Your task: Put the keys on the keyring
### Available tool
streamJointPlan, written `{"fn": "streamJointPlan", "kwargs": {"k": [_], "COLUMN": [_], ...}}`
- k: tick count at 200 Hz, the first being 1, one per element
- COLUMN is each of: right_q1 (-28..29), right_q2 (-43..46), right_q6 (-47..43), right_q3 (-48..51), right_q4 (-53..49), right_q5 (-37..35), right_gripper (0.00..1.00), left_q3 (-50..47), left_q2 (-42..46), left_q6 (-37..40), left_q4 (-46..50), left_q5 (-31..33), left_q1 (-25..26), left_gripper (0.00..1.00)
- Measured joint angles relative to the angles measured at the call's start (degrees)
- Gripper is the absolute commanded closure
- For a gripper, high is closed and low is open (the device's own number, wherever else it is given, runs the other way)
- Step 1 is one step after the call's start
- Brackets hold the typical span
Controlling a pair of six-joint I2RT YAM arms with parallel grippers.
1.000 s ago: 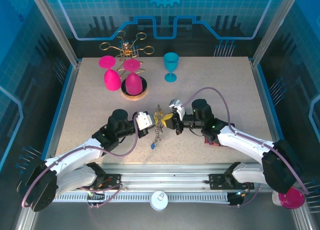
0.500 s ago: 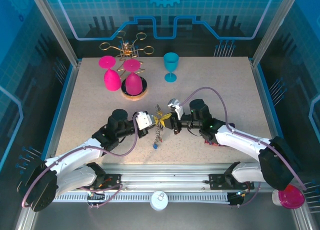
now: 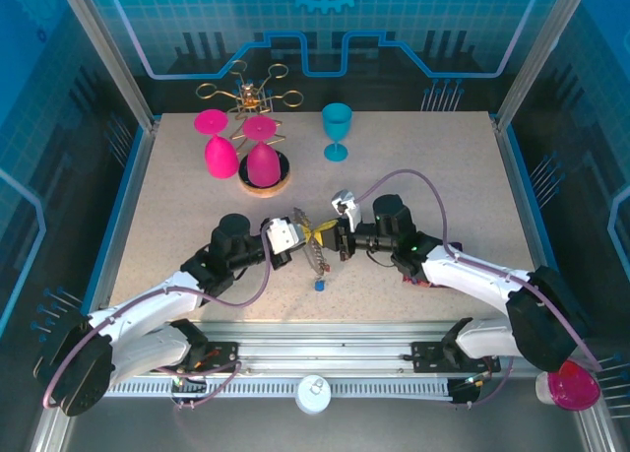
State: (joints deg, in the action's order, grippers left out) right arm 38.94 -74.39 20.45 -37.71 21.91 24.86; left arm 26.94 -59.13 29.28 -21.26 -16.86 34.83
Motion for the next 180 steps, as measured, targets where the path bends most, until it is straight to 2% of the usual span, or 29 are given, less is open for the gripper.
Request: {"fn": "streamJointPlan", "kwargs": {"k": [180], "right_q1": [0.0], "right_q2": [0.0], "right_q6": [2.6], "right_q3": [1.9], "right_q4": [3.4], "right_q5": [-1.4], "right_gripper": [1.00], "left_q3": [0.0], "left_q2": [-0.1], "left_q6": [1.1], "left_q4": [0.0], "left_q5": [0.8], "left_q1": [0.0], "left_gripper": [1.00]}}
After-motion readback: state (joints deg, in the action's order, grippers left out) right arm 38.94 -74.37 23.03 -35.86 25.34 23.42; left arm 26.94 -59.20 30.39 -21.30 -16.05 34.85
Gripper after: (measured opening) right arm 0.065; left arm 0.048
